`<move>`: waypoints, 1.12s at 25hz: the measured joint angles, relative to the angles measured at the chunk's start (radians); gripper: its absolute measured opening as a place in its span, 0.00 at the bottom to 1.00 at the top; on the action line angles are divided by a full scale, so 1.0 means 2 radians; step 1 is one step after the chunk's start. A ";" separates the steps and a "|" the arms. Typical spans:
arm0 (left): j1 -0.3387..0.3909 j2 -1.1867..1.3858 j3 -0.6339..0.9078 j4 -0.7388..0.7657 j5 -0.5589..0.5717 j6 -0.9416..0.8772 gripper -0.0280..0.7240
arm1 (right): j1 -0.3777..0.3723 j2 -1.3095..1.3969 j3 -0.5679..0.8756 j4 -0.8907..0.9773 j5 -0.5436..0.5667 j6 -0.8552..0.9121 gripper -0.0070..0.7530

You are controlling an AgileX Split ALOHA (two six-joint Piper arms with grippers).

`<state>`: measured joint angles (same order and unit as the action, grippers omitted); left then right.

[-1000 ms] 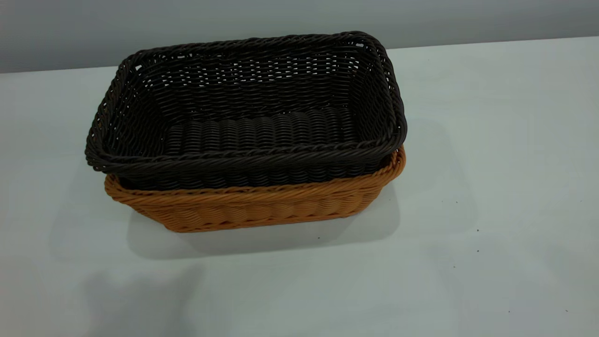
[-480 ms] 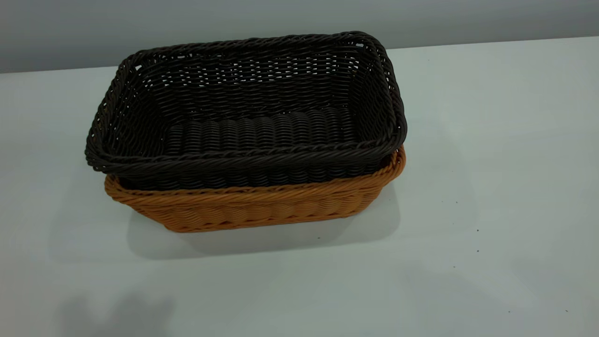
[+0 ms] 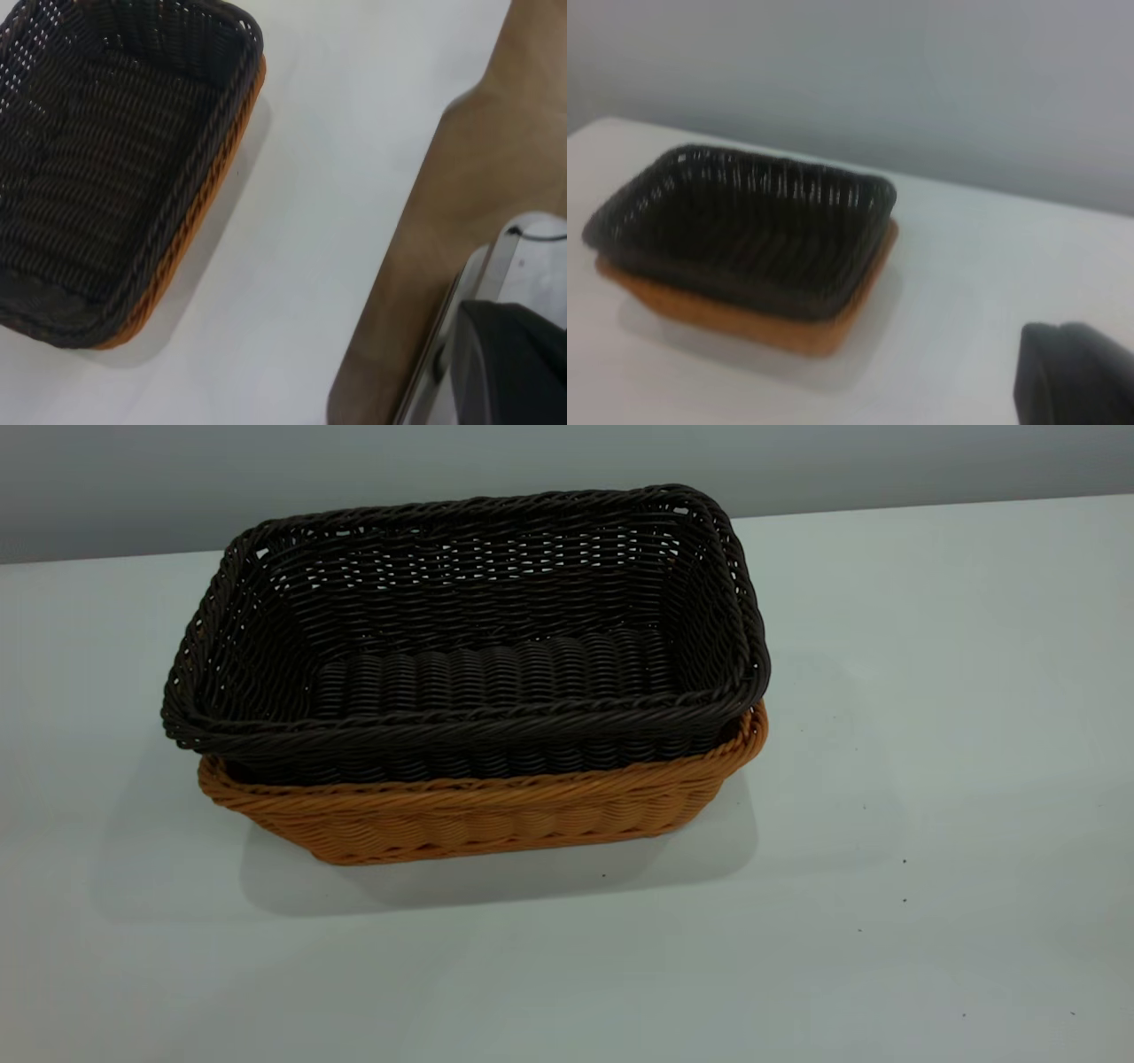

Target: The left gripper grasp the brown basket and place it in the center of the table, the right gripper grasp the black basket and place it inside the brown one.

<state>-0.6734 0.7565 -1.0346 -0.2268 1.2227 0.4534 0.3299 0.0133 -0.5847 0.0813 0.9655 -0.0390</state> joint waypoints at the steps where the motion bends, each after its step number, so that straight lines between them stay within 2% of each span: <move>1: 0.000 -0.006 0.000 -0.001 0.000 -0.009 0.04 | 0.000 -0.002 0.000 0.002 0.011 0.000 0.01; 8: 0.000 -0.032 0.026 -0.019 -0.001 -0.023 0.04 | 0.000 -0.007 0.038 0.032 0.022 -0.001 0.01; 14: 0.000 -0.072 0.104 -0.014 -0.004 -0.026 0.04 | 0.000 -0.007 0.047 0.030 0.040 -0.002 0.01; 17: 0.000 -0.102 0.148 -0.014 -0.029 -0.048 0.04 | 0.000 -0.007 0.047 0.026 0.041 -0.001 0.01; 23: 0.000 -0.180 0.235 -0.015 -0.037 -0.059 0.04 | 0.000 -0.007 0.050 0.018 0.044 0.000 0.01; 28: 0.000 -0.245 0.278 -0.013 -0.045 -0.077 0.04 | 0.000 -0.007 0.051 0.019 0.046 0.000 0.01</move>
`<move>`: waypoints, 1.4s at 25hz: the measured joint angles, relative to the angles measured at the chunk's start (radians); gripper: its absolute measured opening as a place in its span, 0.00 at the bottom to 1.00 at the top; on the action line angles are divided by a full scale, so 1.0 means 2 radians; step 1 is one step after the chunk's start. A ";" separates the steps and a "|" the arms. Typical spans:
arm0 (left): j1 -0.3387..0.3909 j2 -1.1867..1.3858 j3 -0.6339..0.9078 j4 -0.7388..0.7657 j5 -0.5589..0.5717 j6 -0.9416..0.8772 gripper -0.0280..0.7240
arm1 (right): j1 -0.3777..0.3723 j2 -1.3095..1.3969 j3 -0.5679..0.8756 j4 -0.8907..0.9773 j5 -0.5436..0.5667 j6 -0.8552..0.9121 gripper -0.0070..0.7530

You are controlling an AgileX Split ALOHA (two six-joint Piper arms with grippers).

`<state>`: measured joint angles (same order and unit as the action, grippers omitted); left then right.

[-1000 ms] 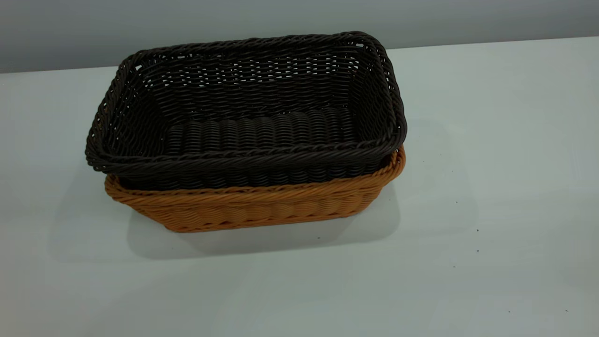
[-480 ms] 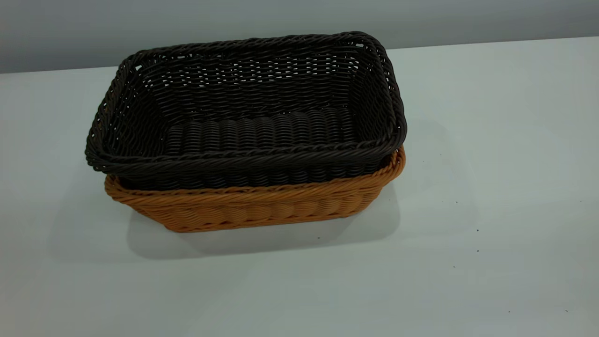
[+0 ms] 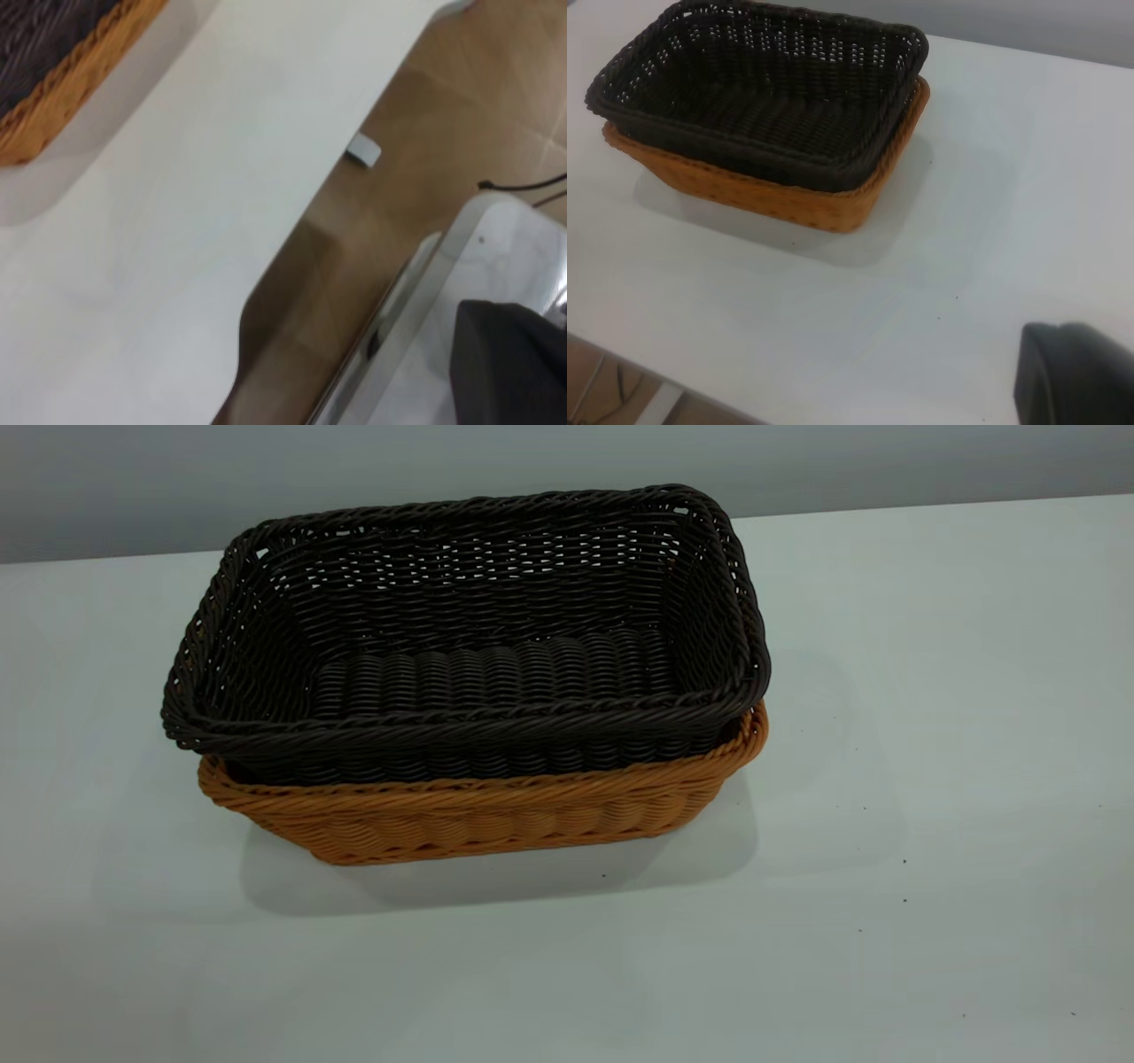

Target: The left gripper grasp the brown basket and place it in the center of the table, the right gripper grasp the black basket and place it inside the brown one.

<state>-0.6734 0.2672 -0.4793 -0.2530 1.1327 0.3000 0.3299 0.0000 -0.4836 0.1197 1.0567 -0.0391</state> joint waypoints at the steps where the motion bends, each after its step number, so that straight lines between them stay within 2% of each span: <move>1: 0.001 -0.012 0.003 0.000 0.000 -0.003 0.04 | 0.000 0.000 0.000 0.000 0.000 0.000 0.01; 12: 0.001 -0.080 0.013 0.055 -0.023 -0.047 0.04 | 0.000 0.000 0.000 -0.002 0.000 -0.017 0.01; 24: 0.001 -0.134 0.013 0.065 -0.024 -0.061 0.04 | 0.000 0.000 0.000 0.002 0.001 -0.013 0.01; 35: 0.001 -0.134 0.013 0.064 -0.024 -0.060 0.04 | 0.000 0.000 0.000 0.002 0.001 -0.013 0.01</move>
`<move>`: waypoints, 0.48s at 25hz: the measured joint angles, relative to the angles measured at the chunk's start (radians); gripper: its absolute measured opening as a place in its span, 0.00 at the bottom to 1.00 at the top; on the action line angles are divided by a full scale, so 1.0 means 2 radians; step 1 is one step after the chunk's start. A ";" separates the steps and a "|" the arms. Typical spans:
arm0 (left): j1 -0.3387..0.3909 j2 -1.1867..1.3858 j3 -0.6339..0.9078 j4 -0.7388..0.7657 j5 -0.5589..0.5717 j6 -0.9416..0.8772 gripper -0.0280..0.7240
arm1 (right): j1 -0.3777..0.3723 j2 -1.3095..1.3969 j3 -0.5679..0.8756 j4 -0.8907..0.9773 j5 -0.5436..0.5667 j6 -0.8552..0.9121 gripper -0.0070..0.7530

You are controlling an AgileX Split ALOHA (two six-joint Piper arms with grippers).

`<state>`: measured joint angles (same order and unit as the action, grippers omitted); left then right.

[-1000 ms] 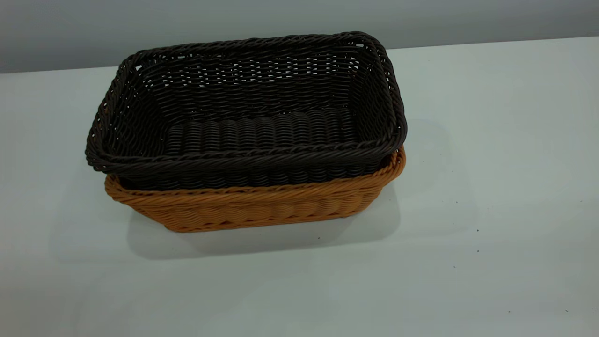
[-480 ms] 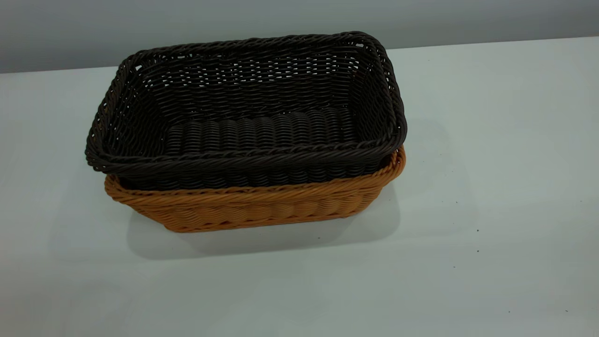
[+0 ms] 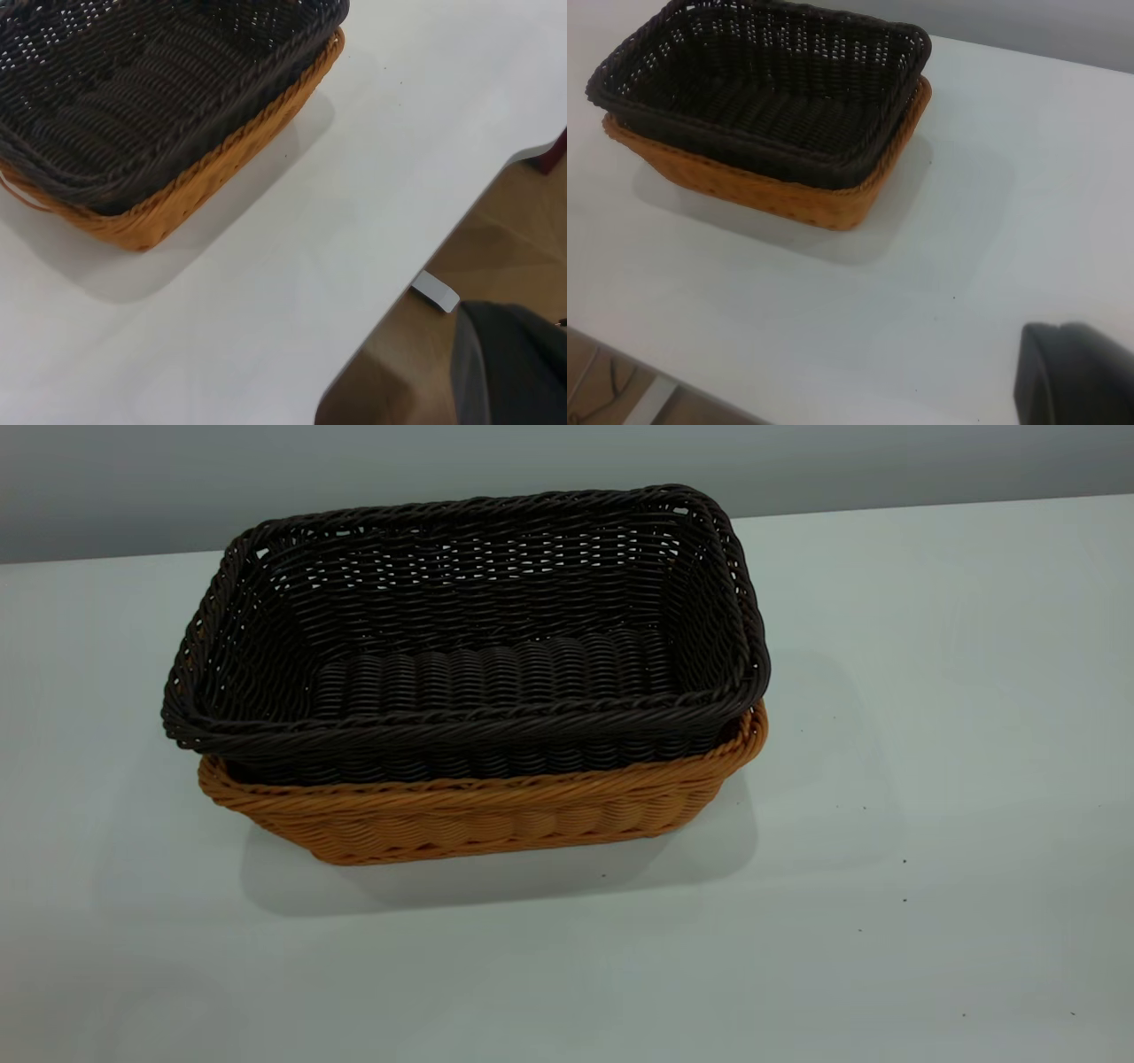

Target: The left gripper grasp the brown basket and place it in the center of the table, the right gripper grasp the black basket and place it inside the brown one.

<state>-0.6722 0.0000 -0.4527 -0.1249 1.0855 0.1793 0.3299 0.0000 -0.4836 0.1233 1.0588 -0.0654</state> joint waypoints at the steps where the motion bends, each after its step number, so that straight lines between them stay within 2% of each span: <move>1: 0.000 0.000 0.000 0.000 0.000 0.000 0.04 | 0.000 0.000 0.000 0.000 0.000 0.000 0.01; 4: 0.001 0.000 0.000 0.000 0.000 0.001 0.04 | -0.018 0.000 0.000 0.002 0.000 0.000 0.01; 6: 0.017 0.000 0.000 0.000 0.000 0.001 0.04 | -0.042 0.000 0.000 0.002 0.000 0.000 0.01; 8: 0.045 0.000 0.000 0.000 0.000 0.001 0.04 | -0.076 0.000 0.000 0.002 0.000 0.000 0.01; 12: 0.123 0.000 0.000 0.000 -0.001 0.000 0.04 | -0.152 0.000 0.000 0.002 0.000 0.000 0.01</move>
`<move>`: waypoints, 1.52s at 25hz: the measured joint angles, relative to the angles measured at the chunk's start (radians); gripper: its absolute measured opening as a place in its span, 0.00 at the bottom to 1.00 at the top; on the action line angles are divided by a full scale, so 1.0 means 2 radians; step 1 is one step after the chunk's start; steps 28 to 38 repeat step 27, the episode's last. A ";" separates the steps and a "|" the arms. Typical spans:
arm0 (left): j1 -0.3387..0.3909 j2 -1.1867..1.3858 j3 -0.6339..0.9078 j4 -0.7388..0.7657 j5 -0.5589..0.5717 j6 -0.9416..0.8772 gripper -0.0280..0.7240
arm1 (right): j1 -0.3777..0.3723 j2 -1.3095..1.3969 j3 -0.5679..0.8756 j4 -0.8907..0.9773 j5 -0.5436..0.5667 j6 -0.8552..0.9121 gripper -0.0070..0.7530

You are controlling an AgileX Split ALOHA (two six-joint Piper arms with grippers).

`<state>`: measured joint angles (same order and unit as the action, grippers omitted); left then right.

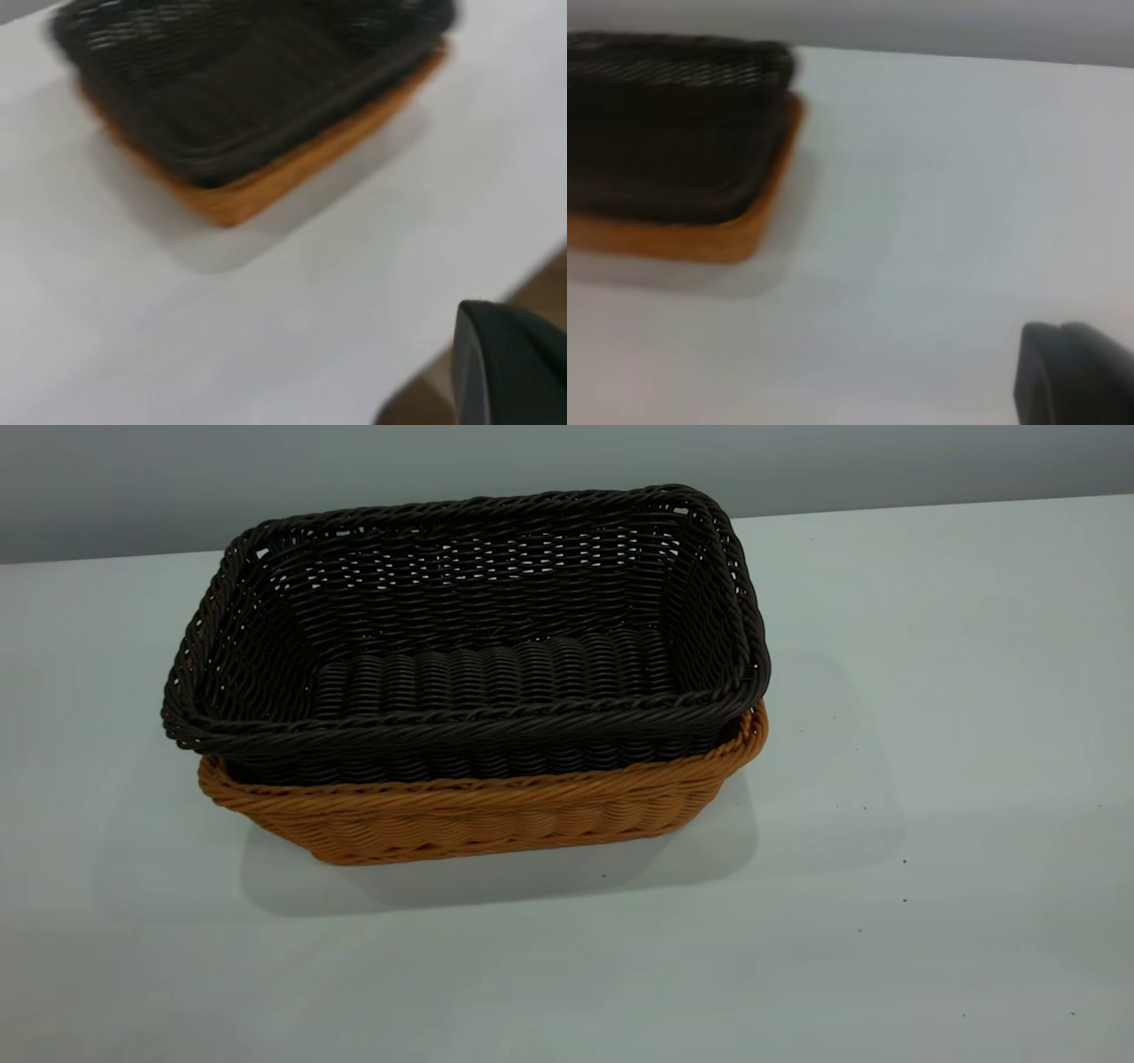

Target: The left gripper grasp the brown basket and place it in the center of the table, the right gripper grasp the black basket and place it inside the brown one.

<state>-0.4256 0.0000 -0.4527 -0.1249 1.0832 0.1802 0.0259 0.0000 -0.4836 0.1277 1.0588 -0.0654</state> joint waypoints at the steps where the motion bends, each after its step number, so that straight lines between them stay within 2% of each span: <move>1: 0.024 0.000 0.000 0.000 0.000 0.000 0.04 | -0.019 0.000 0.000 0.000 0.000 0.000 0.01; 4: 0.097 0.000 0.000 0.000 0.000 0.000 0.04 | -0.063 0.000 0.000 -0.002 0.000 0.000 0.01; 8: 0.193 0.000 0.000 0.000 0.000 0.000 0.04 | -0.073 0.000 0.000 -0.002 0.000 0.000 0.01; 12: 0.240 0.000 0.000 0.000 0.000 0.000 0.04 | -0.073 0.000 0.000 -0.002 0.000 0.000 0.01; 38: 0.241 0.000 0.000 0.000 0.000 0.000 0.04 | -0.072 0.000 0.000 -0.001 0.000 0.000 0.01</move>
